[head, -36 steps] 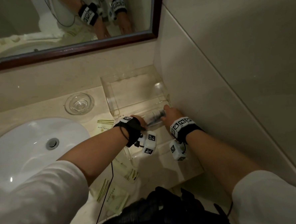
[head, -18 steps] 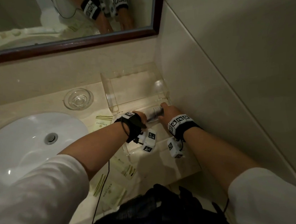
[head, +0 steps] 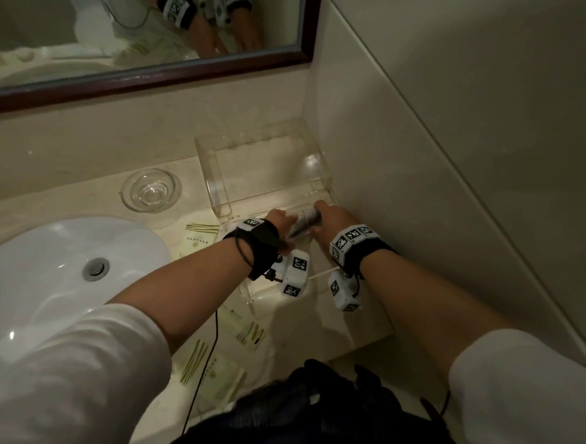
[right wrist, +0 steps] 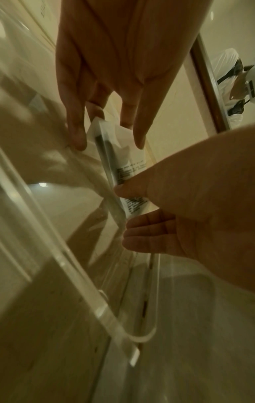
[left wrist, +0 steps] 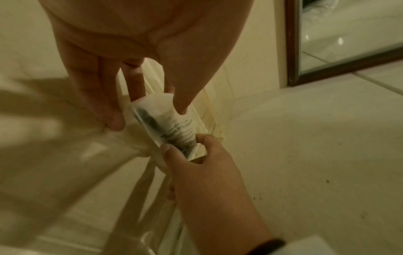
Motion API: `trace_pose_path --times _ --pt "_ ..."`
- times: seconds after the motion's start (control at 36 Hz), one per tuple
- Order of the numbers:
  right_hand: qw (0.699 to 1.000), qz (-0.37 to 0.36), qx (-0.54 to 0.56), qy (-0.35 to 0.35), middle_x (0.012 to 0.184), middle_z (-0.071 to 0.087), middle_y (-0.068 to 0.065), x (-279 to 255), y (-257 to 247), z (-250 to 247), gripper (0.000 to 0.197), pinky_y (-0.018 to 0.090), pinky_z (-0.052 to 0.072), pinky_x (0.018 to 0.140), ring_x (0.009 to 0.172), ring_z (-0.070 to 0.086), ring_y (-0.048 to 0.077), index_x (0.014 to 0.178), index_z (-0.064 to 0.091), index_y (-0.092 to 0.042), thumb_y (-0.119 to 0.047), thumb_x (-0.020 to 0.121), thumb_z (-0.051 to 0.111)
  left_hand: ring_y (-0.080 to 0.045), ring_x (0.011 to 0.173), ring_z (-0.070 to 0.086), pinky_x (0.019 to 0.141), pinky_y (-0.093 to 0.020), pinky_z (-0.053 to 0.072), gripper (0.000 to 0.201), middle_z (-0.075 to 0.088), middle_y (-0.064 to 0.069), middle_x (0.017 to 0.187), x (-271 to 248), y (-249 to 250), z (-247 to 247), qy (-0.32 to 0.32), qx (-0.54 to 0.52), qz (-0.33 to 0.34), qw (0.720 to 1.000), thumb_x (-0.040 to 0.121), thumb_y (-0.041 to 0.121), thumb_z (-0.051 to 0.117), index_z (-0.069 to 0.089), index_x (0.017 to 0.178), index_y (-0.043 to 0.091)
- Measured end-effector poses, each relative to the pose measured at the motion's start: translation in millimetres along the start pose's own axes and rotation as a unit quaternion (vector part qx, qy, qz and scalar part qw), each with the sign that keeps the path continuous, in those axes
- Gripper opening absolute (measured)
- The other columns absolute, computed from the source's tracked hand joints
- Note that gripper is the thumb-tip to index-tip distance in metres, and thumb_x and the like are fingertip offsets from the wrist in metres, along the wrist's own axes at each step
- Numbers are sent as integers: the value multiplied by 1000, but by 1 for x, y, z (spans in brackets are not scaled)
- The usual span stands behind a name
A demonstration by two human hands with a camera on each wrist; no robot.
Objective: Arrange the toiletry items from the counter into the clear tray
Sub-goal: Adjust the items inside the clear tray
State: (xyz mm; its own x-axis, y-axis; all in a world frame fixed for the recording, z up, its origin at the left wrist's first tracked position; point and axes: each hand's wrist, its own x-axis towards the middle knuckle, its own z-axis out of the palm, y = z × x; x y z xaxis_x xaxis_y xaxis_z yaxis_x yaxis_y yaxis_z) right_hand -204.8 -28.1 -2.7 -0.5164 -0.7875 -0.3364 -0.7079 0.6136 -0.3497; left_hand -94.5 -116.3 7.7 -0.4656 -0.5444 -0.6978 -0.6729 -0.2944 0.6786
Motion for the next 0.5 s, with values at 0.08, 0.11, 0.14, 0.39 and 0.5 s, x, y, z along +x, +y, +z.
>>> trace_pose_path --times 0.08,0.11,0.14,0.39,0.5 --pt "1000 -4 -7 3 105 63 12 1 1 0 28 38 53 79 94 62 33 108 47 -18 -22 82 57 -30 72 57 62 -42 52 44 47 -17 112 -5 -1 2 -2 -52 -16 999 96 25 48 33 138 24" --pt "1000 -5 -7 4 105 62 12 1 1 1 27 38 53 79 94 62 33 107 47 -18 -22 82 57 -34 76 58 66 -45 54 42 46 -19 115 -6 -1 2 -13 -56 -19 998 97 23 46 33 137 27" --pt "1000 -6 -8 4 105 62 12 1 1 1 26 39 53 79 94 62 33 107 47 -18 -23 83 56 -35 79 58 72 -48 54 41 45 -19 116 -8 0 0 -24 -47 -16 998 98 21 44 33 137 29" --pt "1000 -5 -18 10 109 62 13 2 1 3 32 40 52 84 99 61 34 111 48 -15 -26 83 59 -30 64 56 68 -46 49 20 50 -17 84 -3 0 -14 -28 -2 -13 1000 94 13 51 42 111 18" --pt "1000 10 -14 22 113 58 15 4 -1 6 37 40 52 85 102 59 35 116 49 -14 -27 84 60 -40 86 66 78 -57 54 22 60 -19 89 11 -2 -15 13 36 3 999 91 8 54 47 111 14"
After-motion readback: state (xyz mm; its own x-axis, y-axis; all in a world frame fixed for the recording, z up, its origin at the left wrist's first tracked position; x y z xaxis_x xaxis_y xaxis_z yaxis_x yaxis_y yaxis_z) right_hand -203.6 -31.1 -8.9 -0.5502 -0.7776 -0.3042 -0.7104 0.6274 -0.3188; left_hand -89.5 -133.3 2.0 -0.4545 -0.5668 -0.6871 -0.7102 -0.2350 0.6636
